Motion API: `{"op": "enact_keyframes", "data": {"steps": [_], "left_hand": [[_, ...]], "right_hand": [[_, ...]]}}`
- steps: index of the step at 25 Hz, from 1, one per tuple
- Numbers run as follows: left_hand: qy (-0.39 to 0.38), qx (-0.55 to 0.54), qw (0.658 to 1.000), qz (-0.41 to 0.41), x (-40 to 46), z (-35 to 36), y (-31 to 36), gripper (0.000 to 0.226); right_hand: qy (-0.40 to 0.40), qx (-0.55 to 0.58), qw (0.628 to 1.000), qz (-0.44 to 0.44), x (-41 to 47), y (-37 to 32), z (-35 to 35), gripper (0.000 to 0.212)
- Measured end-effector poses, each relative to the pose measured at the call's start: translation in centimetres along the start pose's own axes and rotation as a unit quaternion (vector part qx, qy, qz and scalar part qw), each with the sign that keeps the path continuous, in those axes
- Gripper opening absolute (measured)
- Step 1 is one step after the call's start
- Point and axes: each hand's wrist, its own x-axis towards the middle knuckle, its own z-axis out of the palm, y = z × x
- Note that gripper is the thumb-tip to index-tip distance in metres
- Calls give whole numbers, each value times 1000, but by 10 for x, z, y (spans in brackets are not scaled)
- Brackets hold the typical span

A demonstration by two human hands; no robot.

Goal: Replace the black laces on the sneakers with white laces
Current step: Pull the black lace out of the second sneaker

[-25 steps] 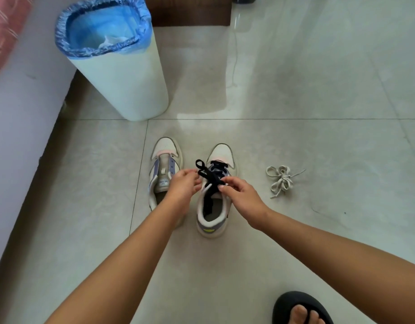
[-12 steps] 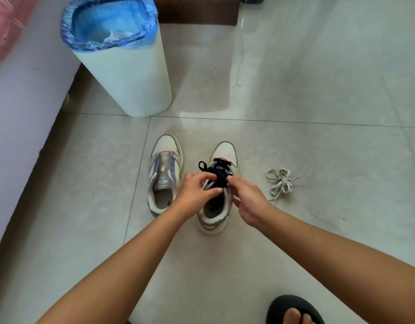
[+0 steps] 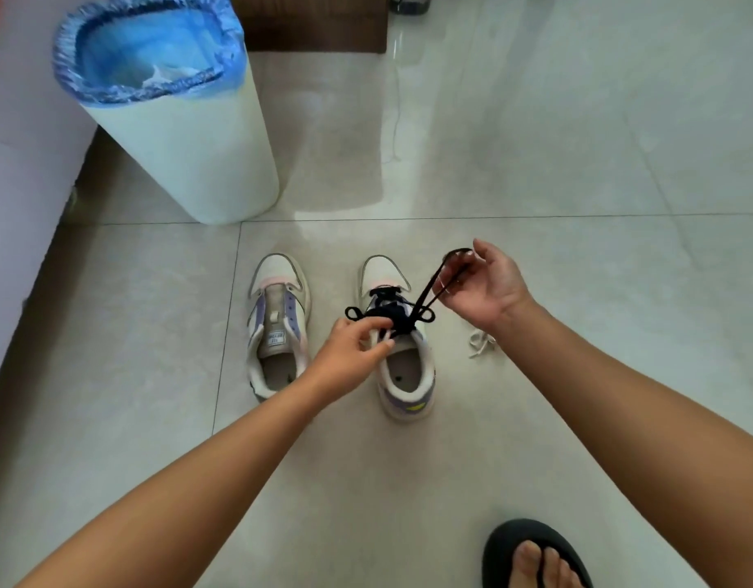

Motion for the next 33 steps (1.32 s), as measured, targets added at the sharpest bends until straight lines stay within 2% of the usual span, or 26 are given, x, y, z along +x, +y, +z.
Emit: {"op": "enact_keyframes", "data": {"steps": [3, 7, 9, 12, 18, 20, 23, 24, 26, 28, 29, 31, 32, 33], "left_hand": [[2, 42, 999, 14, 2, 11, 8, 33], [93, -2, 996, -19, 9, 15, 19, 27], [140, 15, 990, 27, 13, 15, 21, 36], [90, 97, 987, 90, 19, 17, 24, 40], [120, 103, 986, 50, 27, 27, 35, 33], [109, 109, 987, 48, 29, 24, 36, 32], [52, 117, 991, 34, 34, 17, 36, 29], [30, 96, 994, 30, 34, 16, 35, 26], [27, -38, 999, 26, 36, 16, 32, 16], [39, -184, 982, -5, 31, 15, 35, 11], [49, -218, 975, -17, 29, 15, 35, 13], [67, -221, 973, -18, 26, 17, 34, 16], [70, -215, 974, -14, 25, 18, 34, 16], [66, -216, 974, -14, 24, 17, 36, 17]], "right_hand": [[-19, 17, 999, -19, 3, -7, 0, 34], [-74, -59, 995, -15, 1, -2, -8, 26], [-92, -89, 992, -6, -1, 0, -9, 29], [-109, -137, 985, -4, -5, -1, -6, 39], [-131, -191, 973, -10, -7, -4, -1, 36], [-118, -197, 973, -20, -6, -6, -2, 37], [-88, -236, 966, -61, -5, -15, -5, 42], [-75, -235, 966, -74, -4, -18, -8, 47], [-54, -206, 973, -91, -4, -23, -13, 53], [-10, -194, 976, -96, -1, -25, -19, 46], [26, -219, 970, -99, 1, -22, -22, 37], [103, -338, 929, -108, 6, -11, -31, 14], [113, -408, 899, -110, 7, -3, -38, 27], [87, -470, 871, -114, 4, 6, -46, 49]]}}
